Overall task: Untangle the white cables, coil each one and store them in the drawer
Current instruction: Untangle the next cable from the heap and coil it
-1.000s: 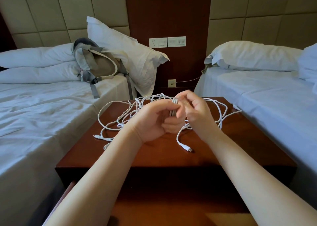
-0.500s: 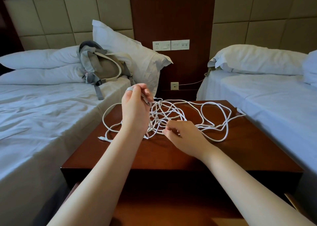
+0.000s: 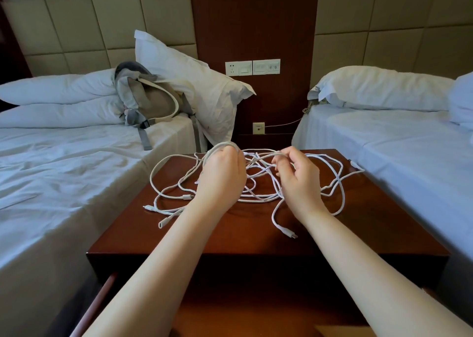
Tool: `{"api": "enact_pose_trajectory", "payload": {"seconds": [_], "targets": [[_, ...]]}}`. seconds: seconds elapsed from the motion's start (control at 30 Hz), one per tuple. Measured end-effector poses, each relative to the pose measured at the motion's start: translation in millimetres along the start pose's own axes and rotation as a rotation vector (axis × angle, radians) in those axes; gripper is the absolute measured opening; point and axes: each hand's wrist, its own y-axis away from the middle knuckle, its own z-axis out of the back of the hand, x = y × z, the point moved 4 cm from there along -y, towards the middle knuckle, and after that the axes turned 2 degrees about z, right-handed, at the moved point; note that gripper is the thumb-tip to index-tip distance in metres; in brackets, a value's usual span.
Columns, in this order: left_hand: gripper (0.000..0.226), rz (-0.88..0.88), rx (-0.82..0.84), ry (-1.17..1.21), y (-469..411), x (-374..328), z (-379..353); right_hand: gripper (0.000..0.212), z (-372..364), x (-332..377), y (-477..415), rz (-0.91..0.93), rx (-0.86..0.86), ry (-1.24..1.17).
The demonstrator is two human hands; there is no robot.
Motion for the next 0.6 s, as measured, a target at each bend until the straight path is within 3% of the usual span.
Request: {"api": "enact_pose_trajectory", "payload": {"seconds": [0.17, 0.27, 0.33, 0.4, 0.6], "targets": [[0.049, 0.275, 0.284, 0.398, 1.5, 3.9, -16.5, 0.014, 9.7, 15.6, -9.3, -0.034, 0.000, -0.159], [0.060, 0.404, 0.648, 0.733, 11.4, -0.4, -25.4, 0.015, 13.0, 16.8, -13.4, -0.007, 0.014, -0.188], [0.056, 0.362, 0.908, 0.846, 20.7, -6.0, -28.6, 0.016, 11.9, 12.3, -14.4, -0.031, 0.033, -0.203], [0.048, 0.290, 1.055, 0.895, 27.2, -12.1, -27.0, 0.017, 8.9, 7.3, -13.1, -0.066, 0.073, -0.216], [0.037, 0.197, 1.175, 1.091, 30.9, -31.5, -13.9, 0.029, 1.2, 8.0, -5.1, 0.015, 0.238, -0.180]]}}
